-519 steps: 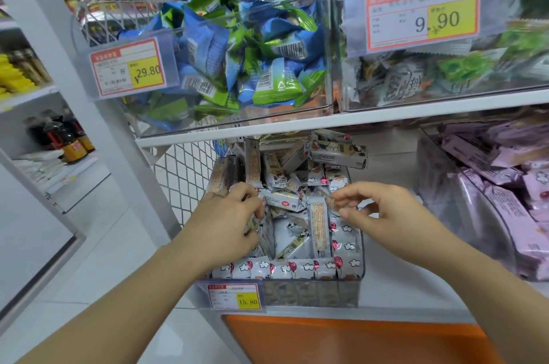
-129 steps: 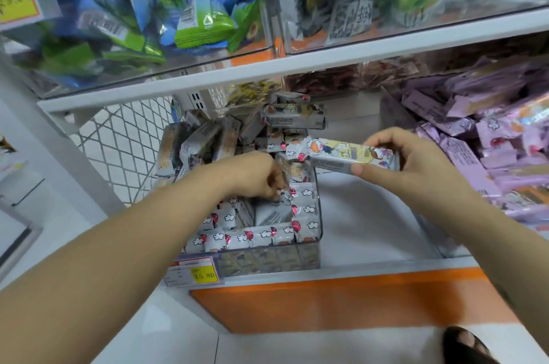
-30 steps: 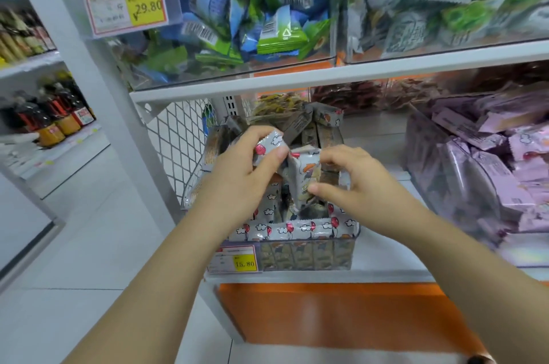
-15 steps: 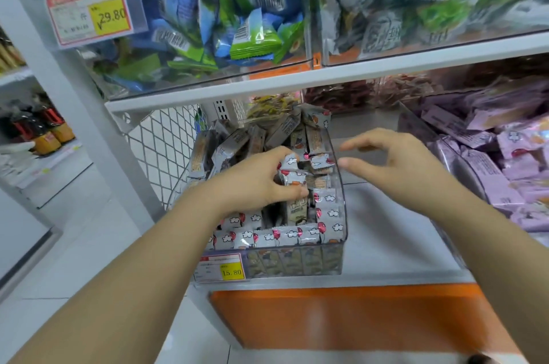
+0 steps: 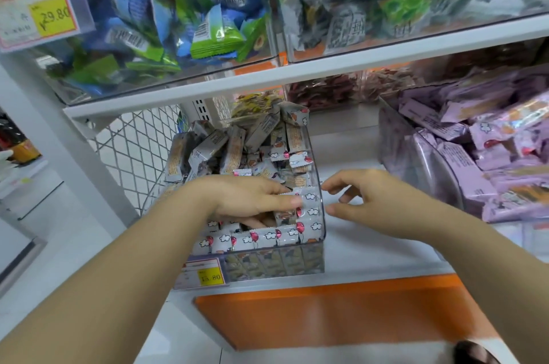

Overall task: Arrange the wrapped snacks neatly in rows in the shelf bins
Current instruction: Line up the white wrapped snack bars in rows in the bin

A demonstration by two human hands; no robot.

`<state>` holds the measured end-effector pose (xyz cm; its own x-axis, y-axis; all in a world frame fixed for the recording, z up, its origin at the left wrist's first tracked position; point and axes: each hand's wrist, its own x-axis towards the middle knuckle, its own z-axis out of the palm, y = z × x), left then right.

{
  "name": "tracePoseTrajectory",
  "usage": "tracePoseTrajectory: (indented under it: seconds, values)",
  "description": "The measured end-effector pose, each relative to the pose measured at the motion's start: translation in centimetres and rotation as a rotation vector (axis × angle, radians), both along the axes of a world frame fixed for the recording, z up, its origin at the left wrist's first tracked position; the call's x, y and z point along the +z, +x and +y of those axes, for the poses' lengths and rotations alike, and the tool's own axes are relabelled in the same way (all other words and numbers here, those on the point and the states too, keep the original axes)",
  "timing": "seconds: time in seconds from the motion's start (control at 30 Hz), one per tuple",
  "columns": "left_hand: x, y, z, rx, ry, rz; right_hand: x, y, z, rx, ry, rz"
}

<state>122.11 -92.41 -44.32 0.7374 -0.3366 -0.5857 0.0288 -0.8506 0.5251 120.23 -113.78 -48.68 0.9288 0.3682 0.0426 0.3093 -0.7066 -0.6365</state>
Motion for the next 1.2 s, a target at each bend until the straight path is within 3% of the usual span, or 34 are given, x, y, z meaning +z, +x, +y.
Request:
tracePoseTrajectory:
  seconds: [0.13, 0.33, 0.47, 0.53, 0.73, 0.83, 0.9, 1.07, 1.2]
  values:
    - [-0.8, 0.6, 0.2, 0.112, -0.106, 0.058, -0.1, 0.3, 0.1, 0.004, 0.01, 0.009]
    - [-1.7, 0.9, -0.9, 0.072, 0.056, -0.103, -0.2, 0.4, 0.4, 0.005, 0.016, 0.007]
    - [-0.9, 1.3, 0.0, 0.148, -0.099, 0.086, -0.1, 0.4, 0.3, 0.005, 0.018, 0.018]
    - [-0.7, 1.4, 0.5, 0.161, -0.123, 0.095, -0.1, 0.2, 0.3, 0.008, 0.017, 0.03]
    - [-1.2, 1.1, -0.9, -0.035, 0.199, -0.182, 0.2, 0.2, 0.6, -0.007, -0.007, 0.037]
    - [-0.5, 0.9, -0.4, 0.063, 0.104, -0.15, 0.4, 0.1, 0.6, -0.015, -0.007, 0.031]
    - [0.4, 0.2, 0.6, 0.105, 0.062, -0.226, 0.6, -0.1, 0.6, -0.027, -0.021, -0.009]
    - [1.2, -3.2, 4.1, 0.064, 0.082, -0.732, 2.2, -1.2, 1.2, -0.099, -0.011, -0.3]
    - [-0.9, -5.3, 6.5, 0.076, 0.074, -0.927, 4.4, -1.6, 3.5, -0.023, 0.042, -0.396]
